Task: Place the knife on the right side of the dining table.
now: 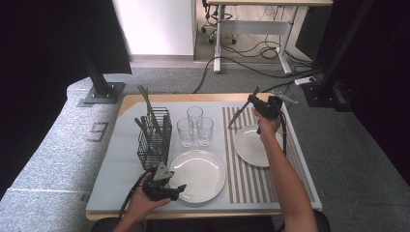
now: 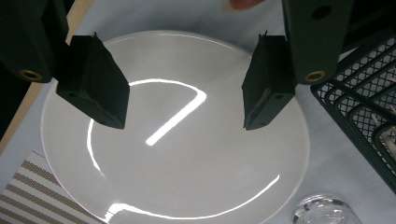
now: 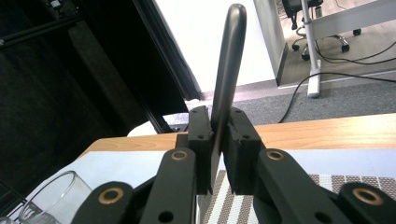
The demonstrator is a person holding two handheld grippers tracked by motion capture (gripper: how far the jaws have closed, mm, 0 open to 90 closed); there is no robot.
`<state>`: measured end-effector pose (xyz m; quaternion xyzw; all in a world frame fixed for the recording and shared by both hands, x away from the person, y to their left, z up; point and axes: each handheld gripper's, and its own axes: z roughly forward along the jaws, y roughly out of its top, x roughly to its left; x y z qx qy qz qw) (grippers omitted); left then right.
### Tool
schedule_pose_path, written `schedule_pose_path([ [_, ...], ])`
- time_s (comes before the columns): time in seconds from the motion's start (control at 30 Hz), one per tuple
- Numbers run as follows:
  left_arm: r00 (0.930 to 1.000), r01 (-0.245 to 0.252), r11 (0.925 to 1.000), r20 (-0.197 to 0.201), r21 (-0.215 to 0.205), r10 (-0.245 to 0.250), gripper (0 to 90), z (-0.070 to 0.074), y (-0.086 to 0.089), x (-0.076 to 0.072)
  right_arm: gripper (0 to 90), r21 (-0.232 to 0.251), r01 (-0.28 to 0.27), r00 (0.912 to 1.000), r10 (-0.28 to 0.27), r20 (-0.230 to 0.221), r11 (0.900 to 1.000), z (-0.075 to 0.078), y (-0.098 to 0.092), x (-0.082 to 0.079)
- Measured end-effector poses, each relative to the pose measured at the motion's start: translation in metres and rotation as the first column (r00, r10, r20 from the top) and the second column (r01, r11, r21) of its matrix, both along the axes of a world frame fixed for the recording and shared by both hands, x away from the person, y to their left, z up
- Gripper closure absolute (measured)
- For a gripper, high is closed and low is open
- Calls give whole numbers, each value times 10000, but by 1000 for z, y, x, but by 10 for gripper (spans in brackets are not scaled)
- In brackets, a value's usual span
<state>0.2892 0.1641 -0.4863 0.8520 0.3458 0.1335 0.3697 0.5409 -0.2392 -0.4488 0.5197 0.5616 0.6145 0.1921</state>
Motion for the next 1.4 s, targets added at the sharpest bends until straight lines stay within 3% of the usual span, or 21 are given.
schedule_pose_path([
  [1.4, 10000, 13, 10000, 29, 16, -13, 321, 0, -2, -1, 792, -310, 459, 9978, -473, -458, 9985, -6, -14, 1],
])
